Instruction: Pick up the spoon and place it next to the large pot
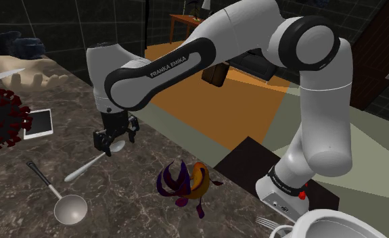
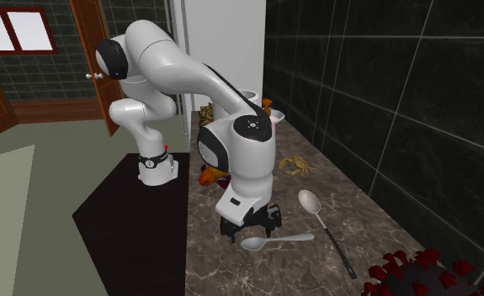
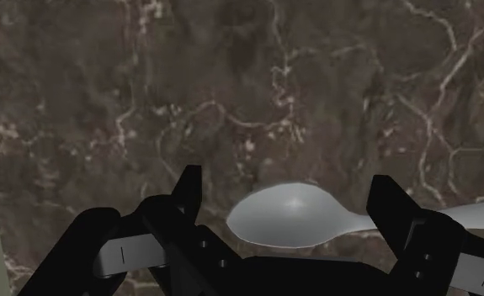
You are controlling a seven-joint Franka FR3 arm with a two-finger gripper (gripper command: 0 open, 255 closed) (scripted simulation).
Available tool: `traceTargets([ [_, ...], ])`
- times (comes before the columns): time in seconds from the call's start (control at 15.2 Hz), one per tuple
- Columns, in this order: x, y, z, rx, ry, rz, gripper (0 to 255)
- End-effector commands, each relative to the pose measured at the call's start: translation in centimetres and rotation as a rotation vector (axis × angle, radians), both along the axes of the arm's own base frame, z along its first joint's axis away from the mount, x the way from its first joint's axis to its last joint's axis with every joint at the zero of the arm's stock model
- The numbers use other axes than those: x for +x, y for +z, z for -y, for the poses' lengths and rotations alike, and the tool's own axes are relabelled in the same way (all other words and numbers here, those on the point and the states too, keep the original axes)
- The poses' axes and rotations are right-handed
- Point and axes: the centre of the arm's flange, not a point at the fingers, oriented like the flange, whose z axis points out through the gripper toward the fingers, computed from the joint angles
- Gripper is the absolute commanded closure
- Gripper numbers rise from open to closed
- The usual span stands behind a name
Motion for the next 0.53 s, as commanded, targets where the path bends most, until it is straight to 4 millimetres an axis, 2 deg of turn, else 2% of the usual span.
traceTargets([
  [0.0, -0.01, -0.06, -0.02, 0.0, 0.0, 0.0, 0],
  [0.26, -0.01, -0.06, -0.02, 0.0, 0.0, 0.0, 0],
  [0.33, -0.01, -0.06, -0.02, 0.0, 0.0, 0.0, 255],
  [0.46, -0.01, -0.06, -0.02, 0.0, 0.0, 0.0, 255],
])
